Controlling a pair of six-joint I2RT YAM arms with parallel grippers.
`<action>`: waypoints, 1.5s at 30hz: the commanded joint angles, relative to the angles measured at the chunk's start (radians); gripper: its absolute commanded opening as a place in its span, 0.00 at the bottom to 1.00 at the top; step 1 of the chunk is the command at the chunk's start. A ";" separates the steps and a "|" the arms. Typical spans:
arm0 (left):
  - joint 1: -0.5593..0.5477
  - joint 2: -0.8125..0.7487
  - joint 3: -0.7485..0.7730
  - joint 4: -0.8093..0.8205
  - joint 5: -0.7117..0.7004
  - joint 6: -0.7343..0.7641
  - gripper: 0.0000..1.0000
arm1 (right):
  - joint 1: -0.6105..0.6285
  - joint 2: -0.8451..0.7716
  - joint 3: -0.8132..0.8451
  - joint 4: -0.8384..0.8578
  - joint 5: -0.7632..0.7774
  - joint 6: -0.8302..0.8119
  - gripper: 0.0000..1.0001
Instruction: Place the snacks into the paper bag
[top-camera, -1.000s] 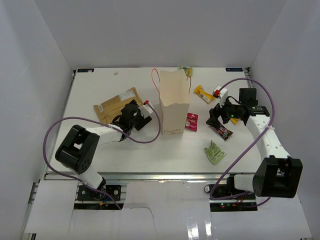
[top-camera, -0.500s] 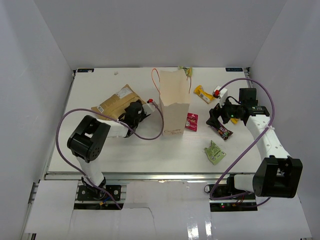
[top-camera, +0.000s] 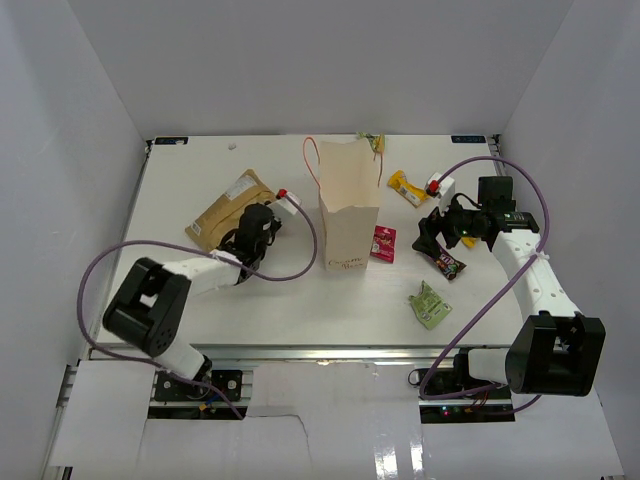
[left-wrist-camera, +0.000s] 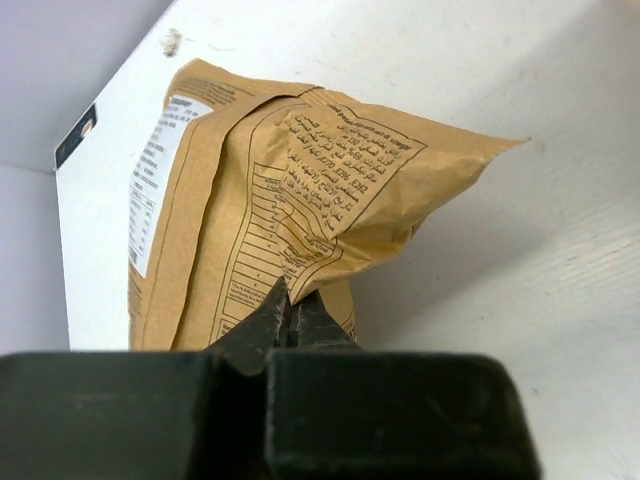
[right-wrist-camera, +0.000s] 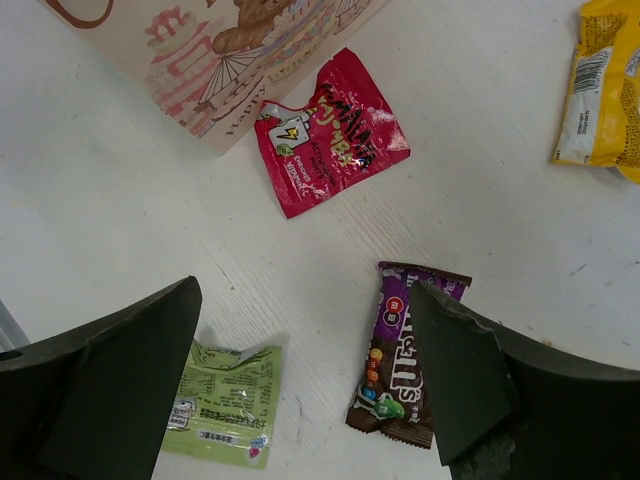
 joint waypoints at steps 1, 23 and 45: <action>0.014 -0.217 -0.008 -0.101 -0.006 -0.253 0.00 | -0.003 -0.020 0.007 -0.013 -0.032 -0.004 0.90; 0.213 -0.567 0.551 -0.459 0.473 -0.759 0.00 | -0.003 -0.039 0.008 -0.019 -0.058 0.002 0.90; 0.149 0.008 1.244 -0.230 0.912 -1.188 0.00 | -0.004 -0.059 -0.010 -0.020 -0.032 0.003 0.90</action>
